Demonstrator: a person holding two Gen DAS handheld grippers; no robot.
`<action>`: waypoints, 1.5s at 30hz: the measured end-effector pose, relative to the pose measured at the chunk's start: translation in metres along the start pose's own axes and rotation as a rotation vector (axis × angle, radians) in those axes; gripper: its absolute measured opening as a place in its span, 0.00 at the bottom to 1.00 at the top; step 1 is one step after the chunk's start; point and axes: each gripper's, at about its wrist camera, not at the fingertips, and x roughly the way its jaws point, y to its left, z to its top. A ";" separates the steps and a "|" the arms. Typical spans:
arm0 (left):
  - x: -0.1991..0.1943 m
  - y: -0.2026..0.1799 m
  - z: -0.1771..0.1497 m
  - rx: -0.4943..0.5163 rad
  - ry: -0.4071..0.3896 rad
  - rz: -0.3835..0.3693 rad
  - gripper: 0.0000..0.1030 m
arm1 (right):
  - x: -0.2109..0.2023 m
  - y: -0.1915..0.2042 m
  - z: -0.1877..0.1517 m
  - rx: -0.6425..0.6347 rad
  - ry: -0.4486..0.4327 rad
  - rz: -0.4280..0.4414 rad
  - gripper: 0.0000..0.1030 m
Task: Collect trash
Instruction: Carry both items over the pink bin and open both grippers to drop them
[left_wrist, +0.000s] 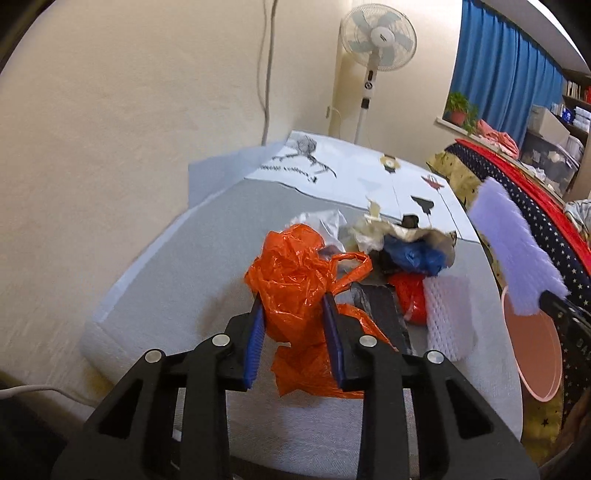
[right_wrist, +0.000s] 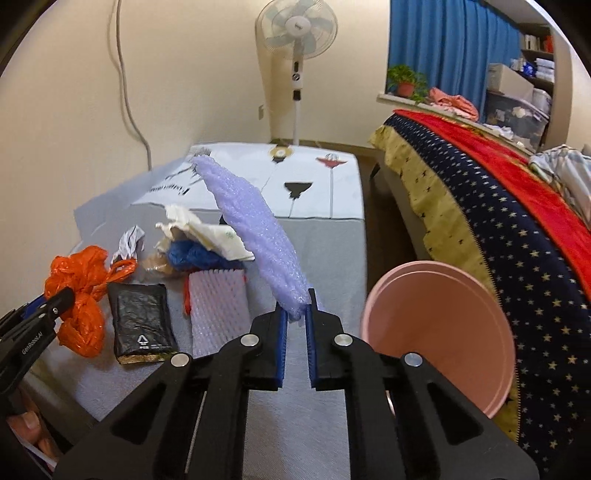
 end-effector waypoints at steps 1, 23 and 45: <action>-0.003 0.000 0.000 0.000 -0.008 0.000 0.29 | -0.004 -0.003 0.001 0.007 -0.008 -0.004 0.09; -0.044 -0.061 0.016 0.108 -0.109 -0.221 0.29 | -0.061 -0.061 0.003 0.141 -0.059 -0.067 0.10; -0.017 -0.224 0.001 0.360 -0.083 -0.522 0.29 | -0.068 -0.155 -0.020 0.343 -0.027 -0.282 0.10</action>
